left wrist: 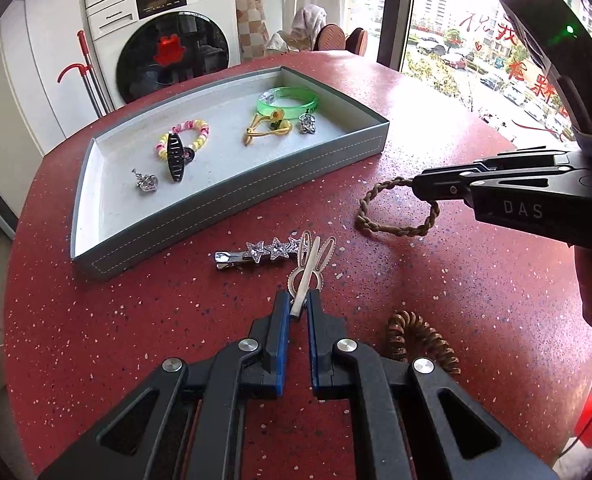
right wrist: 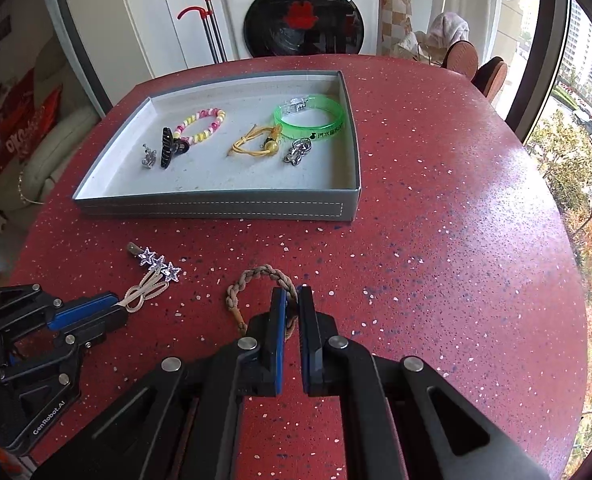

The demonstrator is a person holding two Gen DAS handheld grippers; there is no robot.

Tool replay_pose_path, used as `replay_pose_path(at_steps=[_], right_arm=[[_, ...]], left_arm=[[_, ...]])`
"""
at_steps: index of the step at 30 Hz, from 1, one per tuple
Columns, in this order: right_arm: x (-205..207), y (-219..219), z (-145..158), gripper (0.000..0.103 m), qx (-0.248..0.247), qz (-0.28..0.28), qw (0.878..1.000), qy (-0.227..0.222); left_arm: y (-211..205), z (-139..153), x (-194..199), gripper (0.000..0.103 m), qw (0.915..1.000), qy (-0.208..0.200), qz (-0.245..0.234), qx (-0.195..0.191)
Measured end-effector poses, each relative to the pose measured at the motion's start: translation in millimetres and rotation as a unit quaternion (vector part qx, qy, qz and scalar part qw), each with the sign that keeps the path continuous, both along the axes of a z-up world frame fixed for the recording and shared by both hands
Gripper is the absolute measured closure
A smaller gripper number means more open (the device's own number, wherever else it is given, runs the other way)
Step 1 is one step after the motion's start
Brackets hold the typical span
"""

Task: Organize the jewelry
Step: 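Grasp the gold bow hair clip with the left tool while the right tool grasps the braided bracelet, then carry the bow clip into the tray with the left tool while the right tool carries the braided bracelet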

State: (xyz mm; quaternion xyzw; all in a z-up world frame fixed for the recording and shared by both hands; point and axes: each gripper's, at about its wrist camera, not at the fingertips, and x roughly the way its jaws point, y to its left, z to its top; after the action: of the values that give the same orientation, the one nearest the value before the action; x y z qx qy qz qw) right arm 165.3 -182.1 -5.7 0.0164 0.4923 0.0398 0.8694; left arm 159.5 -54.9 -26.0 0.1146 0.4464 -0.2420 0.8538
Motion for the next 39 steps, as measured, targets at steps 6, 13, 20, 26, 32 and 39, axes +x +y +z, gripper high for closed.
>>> replay_pose_path(at_steps=[6,13,20,26,32,39], right_arm=[[-9,2,10,0.096,0.005,0.005,1.0,-0.007],[-13,8,24,0.096,0.01,0.011,1.0,-0.017],[-5,15,46,0.096,0.021,0.013,0.999,-0.037],[10,23,59,0.096,0.025,0.016,0.998,-0.049],[28,29,60,0.096,0.032,0.016,0.998,-0.05],[55,33,54,0.096,0.038,0.009,0.998,-0.046]], left_arm=[[13,10,2,0.077,0.9997,-0.008,0.018,-0.013],[30,23,5,0.077,0.9985,-0.018,0.042,-0.031],[44,34,18,0.077,0.9962,-0.03,0.067,-0.048],[53,44,32,0.077,0.9939,-0.04,0.085,-0.058],[57,49,49,0.077,0.9918,-0.046,0.102,-0.062],[62,41,75,0.077,0.9899,-0.032,0.124,-0.061]])
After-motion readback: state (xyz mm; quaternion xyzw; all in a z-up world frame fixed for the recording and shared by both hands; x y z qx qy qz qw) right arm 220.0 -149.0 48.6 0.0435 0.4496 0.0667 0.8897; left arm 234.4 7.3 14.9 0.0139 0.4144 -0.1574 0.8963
